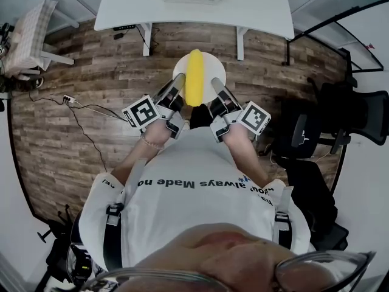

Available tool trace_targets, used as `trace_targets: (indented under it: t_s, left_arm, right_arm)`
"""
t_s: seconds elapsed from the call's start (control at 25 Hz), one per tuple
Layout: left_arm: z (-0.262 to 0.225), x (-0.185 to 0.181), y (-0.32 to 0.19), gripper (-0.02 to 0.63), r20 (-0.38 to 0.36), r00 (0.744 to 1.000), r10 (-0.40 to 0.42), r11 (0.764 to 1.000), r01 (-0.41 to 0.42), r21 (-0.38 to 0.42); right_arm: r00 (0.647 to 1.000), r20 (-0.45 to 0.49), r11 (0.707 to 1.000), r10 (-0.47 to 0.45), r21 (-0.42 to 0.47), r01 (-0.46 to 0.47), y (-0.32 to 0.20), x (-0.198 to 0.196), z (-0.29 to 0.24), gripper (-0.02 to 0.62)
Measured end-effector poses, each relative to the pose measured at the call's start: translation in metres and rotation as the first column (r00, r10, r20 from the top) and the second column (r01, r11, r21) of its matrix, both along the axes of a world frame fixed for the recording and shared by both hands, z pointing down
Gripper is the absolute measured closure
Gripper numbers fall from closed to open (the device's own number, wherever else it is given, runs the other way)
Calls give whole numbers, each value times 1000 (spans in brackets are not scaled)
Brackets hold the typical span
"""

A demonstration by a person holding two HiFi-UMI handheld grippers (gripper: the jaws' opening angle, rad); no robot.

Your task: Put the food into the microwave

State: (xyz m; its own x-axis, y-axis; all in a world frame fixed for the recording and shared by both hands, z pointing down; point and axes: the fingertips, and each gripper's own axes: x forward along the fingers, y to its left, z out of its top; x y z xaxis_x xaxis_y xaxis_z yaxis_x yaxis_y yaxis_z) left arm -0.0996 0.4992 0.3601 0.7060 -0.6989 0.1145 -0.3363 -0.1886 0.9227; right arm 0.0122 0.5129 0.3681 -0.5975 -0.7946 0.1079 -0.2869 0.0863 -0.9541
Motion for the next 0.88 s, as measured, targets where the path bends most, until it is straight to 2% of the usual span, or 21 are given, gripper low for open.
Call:
trace_targets:
  t_s: [0.4, 0.88]
  left_arm:
    - [4, 36, -92, 584, 6, 1000, -27, 1000, 27, -5]
    - [8, 85, -171, 584, -2, 998, -58, 998, 58, -21]
  right_arm:
    - [1000, 6, 1000, -25, -8, 25, -93, 37, 4, 569]
    - [999, 13, 999, -37, -9, 38, -176, 86, 6, 569]
